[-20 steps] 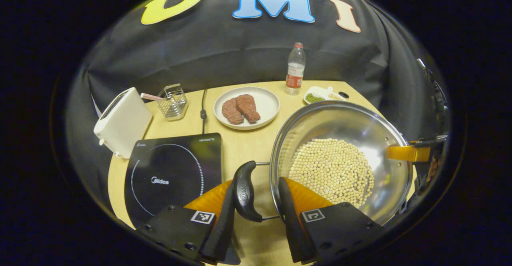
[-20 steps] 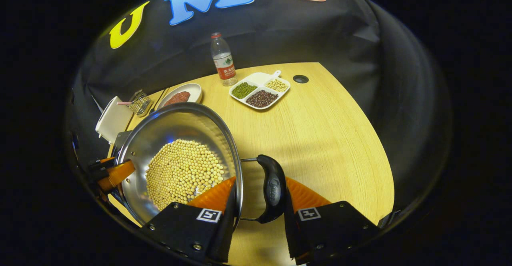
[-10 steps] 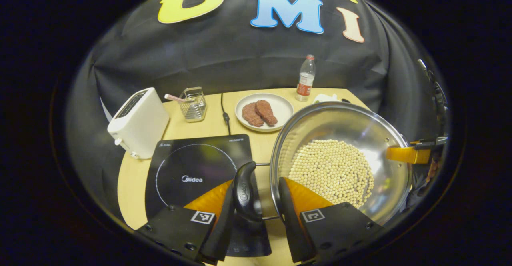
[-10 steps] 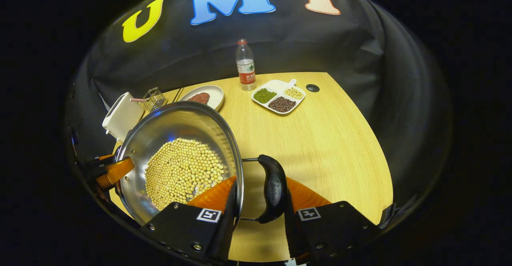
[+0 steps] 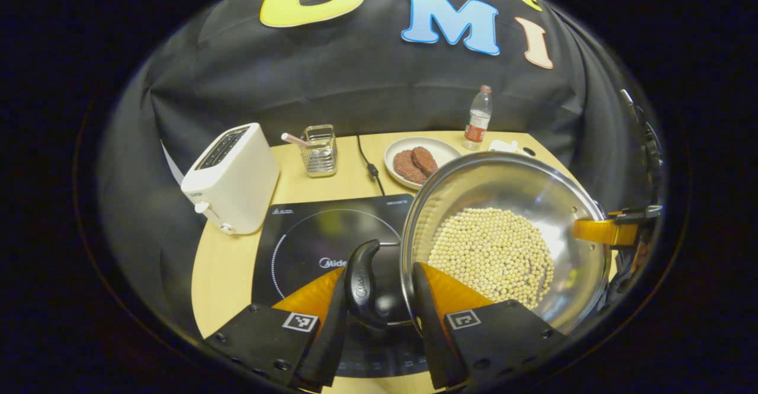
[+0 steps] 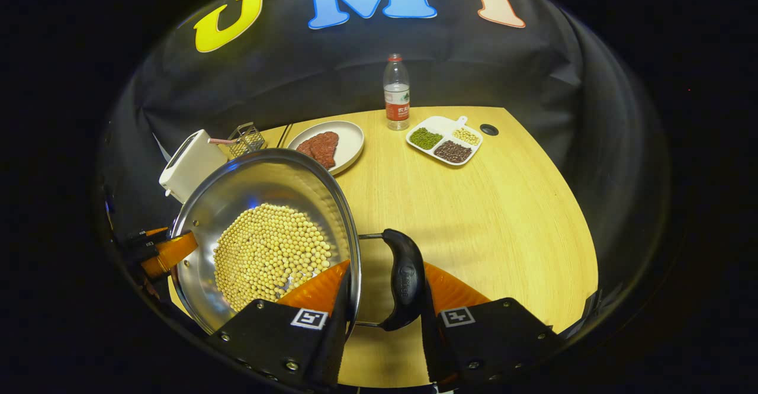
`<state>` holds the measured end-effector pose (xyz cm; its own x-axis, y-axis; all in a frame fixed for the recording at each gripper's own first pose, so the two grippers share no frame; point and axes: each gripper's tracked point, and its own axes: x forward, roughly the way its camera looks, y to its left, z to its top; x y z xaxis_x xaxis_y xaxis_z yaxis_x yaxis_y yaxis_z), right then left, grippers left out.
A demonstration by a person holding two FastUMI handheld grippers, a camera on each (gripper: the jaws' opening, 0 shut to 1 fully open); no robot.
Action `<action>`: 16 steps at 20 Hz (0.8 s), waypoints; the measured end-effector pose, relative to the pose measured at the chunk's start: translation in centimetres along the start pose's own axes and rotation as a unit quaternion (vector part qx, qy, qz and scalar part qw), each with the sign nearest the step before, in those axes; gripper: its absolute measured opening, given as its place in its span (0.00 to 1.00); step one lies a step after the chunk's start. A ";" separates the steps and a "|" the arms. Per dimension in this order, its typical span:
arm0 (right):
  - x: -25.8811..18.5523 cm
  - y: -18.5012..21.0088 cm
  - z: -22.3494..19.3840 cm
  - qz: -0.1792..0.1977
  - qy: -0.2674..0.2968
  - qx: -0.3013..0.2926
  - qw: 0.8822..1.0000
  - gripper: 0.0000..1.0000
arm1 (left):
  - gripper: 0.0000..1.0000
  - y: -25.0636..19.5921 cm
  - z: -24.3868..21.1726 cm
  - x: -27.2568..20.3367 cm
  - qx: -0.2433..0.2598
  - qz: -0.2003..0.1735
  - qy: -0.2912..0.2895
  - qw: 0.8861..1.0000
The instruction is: First push the handle of the pot to place it horizontally, then grasp the pot with both hands and set it on the induction cooktop.
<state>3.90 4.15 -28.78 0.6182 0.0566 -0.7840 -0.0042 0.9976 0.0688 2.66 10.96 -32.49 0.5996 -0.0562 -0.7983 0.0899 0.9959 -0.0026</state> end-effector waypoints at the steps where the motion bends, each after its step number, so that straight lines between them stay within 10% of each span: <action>1: 0.2 1.0 0.0 0.000 0.002 -0.002 1.000 0.55 | 0.64 0.8 -0.2 0.0 -0.003 0.001 0.001 1.000; 16: 2.5 11.2 0.0 0.012 0.023 -0.018 1.000 0.55 | 0.64 11.5 -1.2 1.3 -0.019 0.016 0.010 1.000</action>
<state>5.40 15.47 -29.96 0.5812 0.0806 -0.8097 -0.0475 0.9967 0.0651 3.54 22.47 -34.22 0.5850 -0.0241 -0.8107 0.0406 0.9992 -0.0004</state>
